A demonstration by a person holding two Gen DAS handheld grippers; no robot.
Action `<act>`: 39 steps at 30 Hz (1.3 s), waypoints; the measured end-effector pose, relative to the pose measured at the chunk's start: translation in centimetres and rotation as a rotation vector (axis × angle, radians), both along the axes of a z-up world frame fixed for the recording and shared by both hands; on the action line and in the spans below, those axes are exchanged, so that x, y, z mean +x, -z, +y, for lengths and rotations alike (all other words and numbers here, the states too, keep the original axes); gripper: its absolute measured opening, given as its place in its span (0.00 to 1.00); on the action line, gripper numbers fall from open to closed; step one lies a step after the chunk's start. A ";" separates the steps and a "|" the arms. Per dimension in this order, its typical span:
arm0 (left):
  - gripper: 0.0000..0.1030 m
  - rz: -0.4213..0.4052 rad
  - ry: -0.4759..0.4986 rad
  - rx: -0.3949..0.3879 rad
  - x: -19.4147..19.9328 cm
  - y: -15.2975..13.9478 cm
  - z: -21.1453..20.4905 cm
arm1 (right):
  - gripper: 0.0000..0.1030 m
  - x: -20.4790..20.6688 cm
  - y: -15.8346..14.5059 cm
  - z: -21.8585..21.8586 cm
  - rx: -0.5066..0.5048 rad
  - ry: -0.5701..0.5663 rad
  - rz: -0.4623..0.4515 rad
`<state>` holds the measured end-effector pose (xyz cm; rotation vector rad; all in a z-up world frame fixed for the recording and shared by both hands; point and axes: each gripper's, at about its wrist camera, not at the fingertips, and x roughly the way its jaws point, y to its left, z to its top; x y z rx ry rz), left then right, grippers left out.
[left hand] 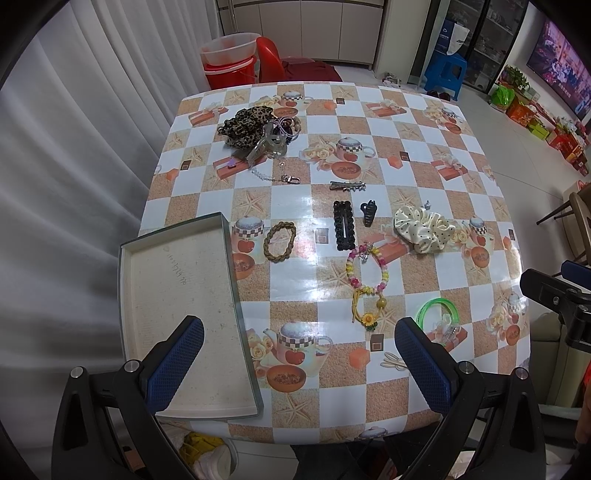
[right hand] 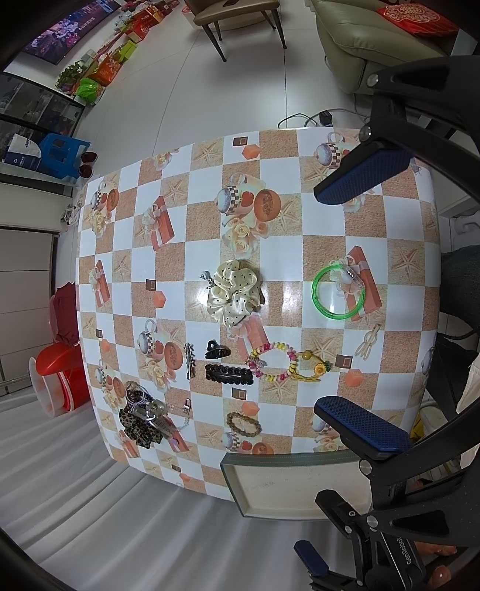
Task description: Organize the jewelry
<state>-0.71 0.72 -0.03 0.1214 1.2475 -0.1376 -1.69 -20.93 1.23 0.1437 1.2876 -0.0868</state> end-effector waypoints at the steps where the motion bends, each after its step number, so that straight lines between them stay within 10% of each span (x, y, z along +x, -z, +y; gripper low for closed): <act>1: 1.00 -0.001 0.000 0.001 0.0 0.0 0.0 | 1.00 0.0 0.0 0.0 0.000 0.000 0.001; 39: 1.00 0.044 0.024 0.003 1.1 2.5 2.3 | 1.00 -0.7 2.0 -0.5 0.025 0.070 0.043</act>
